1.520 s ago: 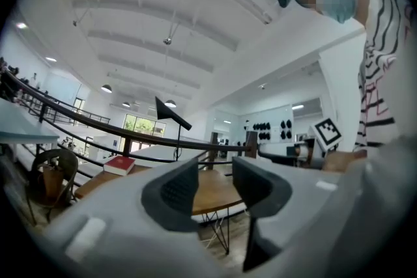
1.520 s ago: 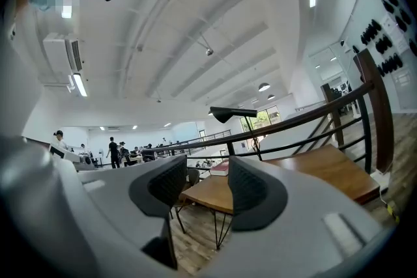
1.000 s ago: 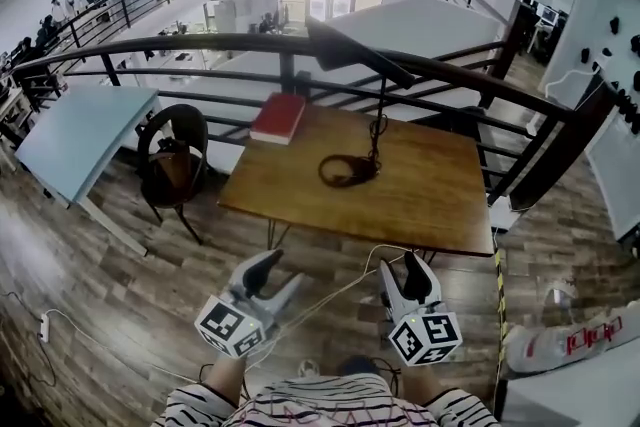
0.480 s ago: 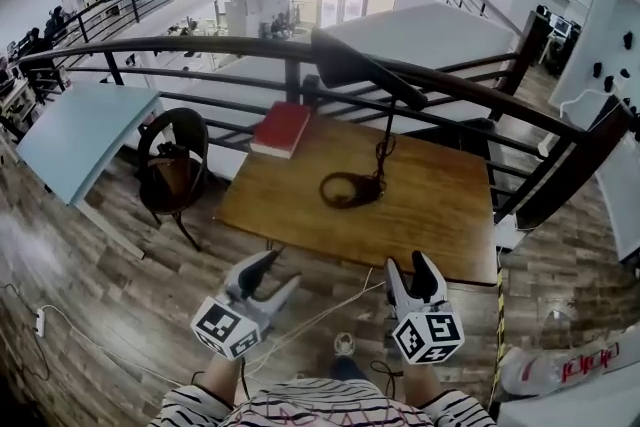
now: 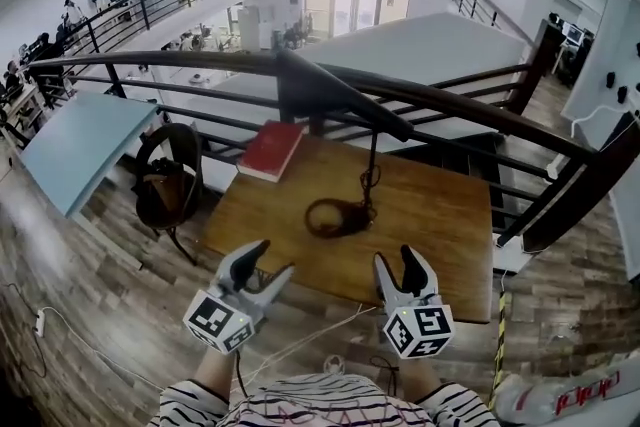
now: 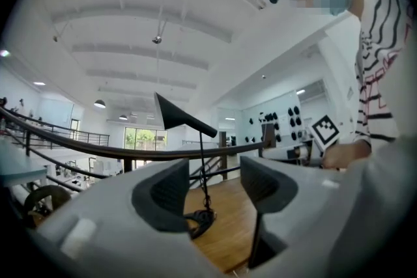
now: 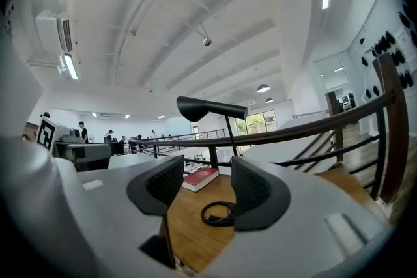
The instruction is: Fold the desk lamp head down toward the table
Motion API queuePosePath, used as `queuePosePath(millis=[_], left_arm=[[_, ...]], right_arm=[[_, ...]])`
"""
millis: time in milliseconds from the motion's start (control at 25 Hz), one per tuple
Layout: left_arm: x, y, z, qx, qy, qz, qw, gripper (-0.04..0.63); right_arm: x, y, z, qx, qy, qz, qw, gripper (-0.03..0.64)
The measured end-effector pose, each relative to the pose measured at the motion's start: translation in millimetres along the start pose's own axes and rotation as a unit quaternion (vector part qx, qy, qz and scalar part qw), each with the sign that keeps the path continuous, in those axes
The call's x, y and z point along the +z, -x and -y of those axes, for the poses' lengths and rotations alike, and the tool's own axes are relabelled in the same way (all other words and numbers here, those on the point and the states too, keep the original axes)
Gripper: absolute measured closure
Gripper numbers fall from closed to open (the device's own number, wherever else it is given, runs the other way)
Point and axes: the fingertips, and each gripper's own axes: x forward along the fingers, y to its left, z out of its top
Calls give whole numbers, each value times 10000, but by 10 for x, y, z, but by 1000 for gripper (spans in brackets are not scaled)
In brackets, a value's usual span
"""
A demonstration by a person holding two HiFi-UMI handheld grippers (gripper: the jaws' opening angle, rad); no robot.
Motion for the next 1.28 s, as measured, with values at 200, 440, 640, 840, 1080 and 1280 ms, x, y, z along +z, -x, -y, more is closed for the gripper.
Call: queuePosePath(millis=[200,440,640,840,1080,1280], left_arm=[[164,-502,-138,198,-309,129,9992,354],[413,-945,-355,485,-902,218,9945,353],[628,-1126,-723,446,-1538,121,9870,325],[789,-1400,-1018,156,-2161,-8,9762,274],[1090,-1617,-1460,-195,-3160,-44,9485,226],[1307,-1767,-1760,-417,-3821,-97,9231,181]], right_arm=[[137,-361,367,265,295,-28,9992,402],[191,-754,726,467,560,-98,9973,407],[156,-1128,737,475,611,-206,9968,410],[172,-1466,791,309,701,-271,9967,410],[244,-1938,785,45,828,-314,9961,413],[318,-2253,822,-200,947,-370,9946,417]])
